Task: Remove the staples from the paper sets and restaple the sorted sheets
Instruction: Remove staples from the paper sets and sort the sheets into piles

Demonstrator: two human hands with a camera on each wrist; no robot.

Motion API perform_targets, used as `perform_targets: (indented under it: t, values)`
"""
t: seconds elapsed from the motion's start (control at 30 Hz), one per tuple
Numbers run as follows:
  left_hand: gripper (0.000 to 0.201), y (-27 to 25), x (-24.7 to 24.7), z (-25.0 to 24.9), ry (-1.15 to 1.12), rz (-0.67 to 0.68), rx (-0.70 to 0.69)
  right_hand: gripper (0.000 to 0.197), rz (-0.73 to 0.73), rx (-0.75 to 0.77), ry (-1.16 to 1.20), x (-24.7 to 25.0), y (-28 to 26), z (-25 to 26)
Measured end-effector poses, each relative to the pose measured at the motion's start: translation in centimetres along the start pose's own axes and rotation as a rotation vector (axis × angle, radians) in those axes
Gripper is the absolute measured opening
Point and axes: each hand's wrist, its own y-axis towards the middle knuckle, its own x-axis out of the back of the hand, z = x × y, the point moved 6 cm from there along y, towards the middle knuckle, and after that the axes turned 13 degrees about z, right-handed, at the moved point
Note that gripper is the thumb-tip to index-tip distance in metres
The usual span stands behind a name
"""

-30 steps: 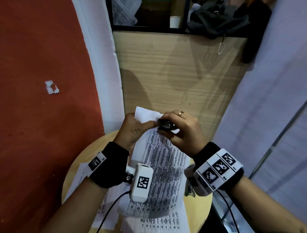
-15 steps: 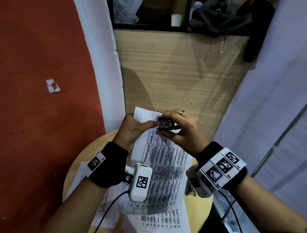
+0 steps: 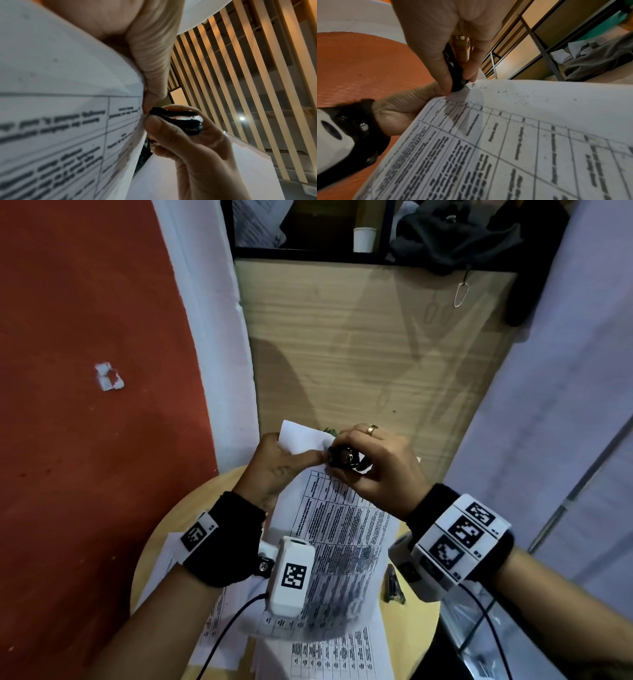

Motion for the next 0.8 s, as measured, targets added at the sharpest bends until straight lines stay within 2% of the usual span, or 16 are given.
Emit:
perform_targets:
  t: [0.13, 0.33, 0.4, 0.5, 0.6, 0.67, 0.73, 0.8]
  values:
    - [0.028, -0.1, 0.1, -0.1, -0.028, 0.012, 0.001, 0.026, 0.04, -0.033, 0.055, 0.2, 0.3, -0.6]
    - [0.051, 0.0, 0.3, 0.4, -0.059, 0.008, 0.002, 0.046, 0.0, -0.097, 0.181, 0.7, -0.1, -0.7]
    - [0.047, 0.1, 0.4, 0.6, -0.067, -0.005, -0.001, 0.048, -0.031, -0.107, 0.179, 1.3, -0.3, -0.8]
    - [0.04, 0.1, 0.4, 0.6, -0.084, 0.0, -0.018, 0.036, -0.126, -0.22, 0.275, 2.3, -1.1, -1.6]
    - [0.016, -0.1, 0.5, 0.7, -0.092, -0.006, -0.022, 0.025, -0.234, -0.401, 0.565, 2.2, -2.1, -3.0]
    - [0.008, 0.0, 0.6, 0.9, -0.089, -0.023, -0.02, 0.014, -0.297, -0.521, 0.775, 1.2, -2.6, -3.9]
    - [0.006, -0.2, 0.4, 0.7, -0.087, -0.032, -0.025, 0.01, -0.289, -0.628, 0.904, 0.1, -2.8, -4.5]
    - [0.008, -0.2, 0.1, 0.4, -0.086, -0.033, -0.035, 0.014, -0.178, -0.618, 0.749, -0.6, -2.2, -4.1]
